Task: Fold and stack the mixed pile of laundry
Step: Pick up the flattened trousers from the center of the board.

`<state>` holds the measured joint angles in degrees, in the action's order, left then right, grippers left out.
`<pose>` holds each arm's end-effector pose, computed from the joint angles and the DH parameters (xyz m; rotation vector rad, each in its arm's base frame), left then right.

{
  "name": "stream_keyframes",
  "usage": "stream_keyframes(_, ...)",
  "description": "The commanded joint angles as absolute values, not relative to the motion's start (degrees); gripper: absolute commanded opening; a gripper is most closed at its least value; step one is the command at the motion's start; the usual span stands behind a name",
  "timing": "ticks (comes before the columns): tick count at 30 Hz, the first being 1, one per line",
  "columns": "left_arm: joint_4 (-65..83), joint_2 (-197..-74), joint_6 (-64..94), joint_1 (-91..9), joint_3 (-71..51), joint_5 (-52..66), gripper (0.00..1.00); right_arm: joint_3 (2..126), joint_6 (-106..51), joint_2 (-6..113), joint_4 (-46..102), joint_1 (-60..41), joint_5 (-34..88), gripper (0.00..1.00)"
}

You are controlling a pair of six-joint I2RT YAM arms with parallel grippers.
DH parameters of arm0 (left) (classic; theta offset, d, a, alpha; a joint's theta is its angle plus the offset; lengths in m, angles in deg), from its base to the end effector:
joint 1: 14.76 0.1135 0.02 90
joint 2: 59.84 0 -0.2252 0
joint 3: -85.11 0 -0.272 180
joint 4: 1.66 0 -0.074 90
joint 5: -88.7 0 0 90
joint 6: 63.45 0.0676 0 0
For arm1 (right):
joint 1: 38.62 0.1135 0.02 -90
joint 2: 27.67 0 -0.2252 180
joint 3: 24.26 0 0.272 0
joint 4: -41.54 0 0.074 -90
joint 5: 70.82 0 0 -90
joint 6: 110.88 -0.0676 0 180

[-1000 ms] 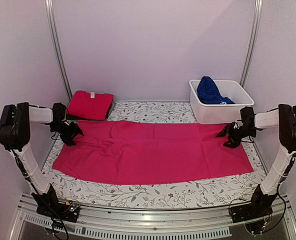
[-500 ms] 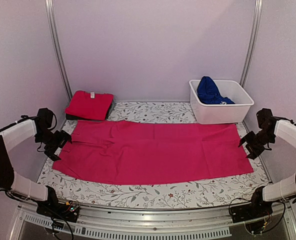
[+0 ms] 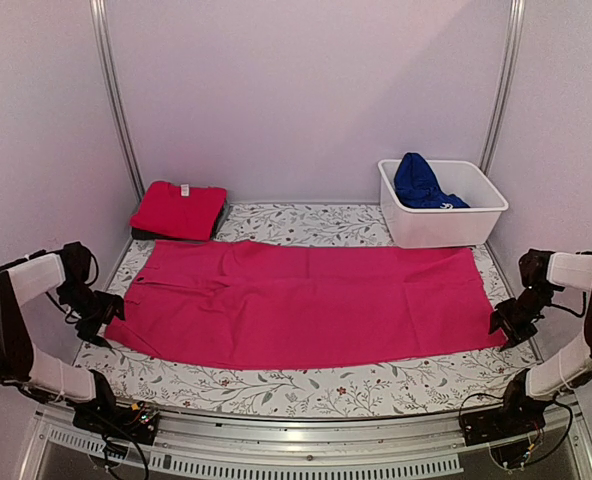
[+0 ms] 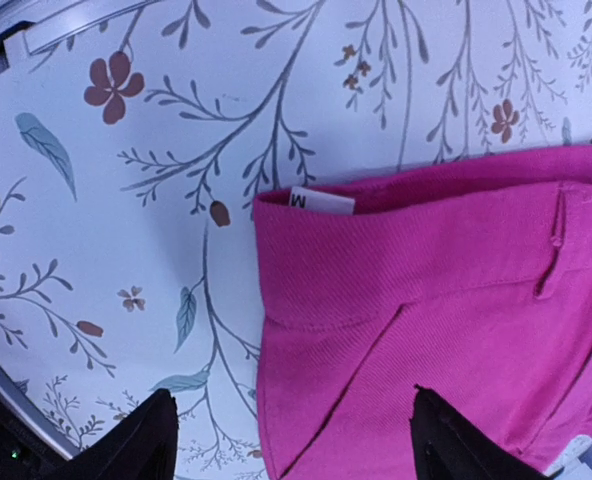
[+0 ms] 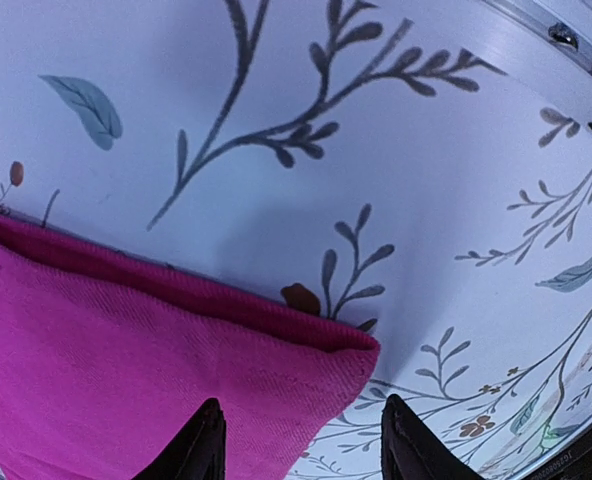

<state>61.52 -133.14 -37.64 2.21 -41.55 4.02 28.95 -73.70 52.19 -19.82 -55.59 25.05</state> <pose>0.2197 0.0605 0.0961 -1.9856 2.3314 -0.2039 0.2204 -0.0600 0.0720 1.7915 2.5734 0.1697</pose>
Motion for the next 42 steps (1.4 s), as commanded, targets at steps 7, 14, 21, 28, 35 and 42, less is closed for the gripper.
stream_keyframes(7,61.1,-132.4,-37.2,4.4,-42.4,4.4,0.78,25.1,-75.8,52.3,-17.1,-56.5,17.8,0.44)
stream_keyframes(14,61.9,-132.6,-36.8,4.9,-43.2,4.4,0.72,24.2,-74.1,55.9,-13.8,-56.5,18.4,0.04)
stream_keyframes(21,64.4,-131.7,-37.2,5.0,-44.2,3.1,0.72,25.7,-72.1,54.3,-13.0,-56.5,20.7,0.0)
stream_keyframes(28,57.8,-136.6,-35.1,6.2,-44.0,1.8,0.72,25.5,-71.1,52.9,-12.6,-56.5,21.4,0.0)
stream_keyframes(35,52.4,-146.5,-30.6,7.0,-40.3,1.4,0.61,26.0,-70.5,51.5,-12.1,-56.6,22.6,0.0)
stream_keyframes(42,51.7,-146.4,-30.6,7.7,-40.6,4.2,0.06,28.8,-69.5,48.3,-12.9,-56.6,25.4,0.0)
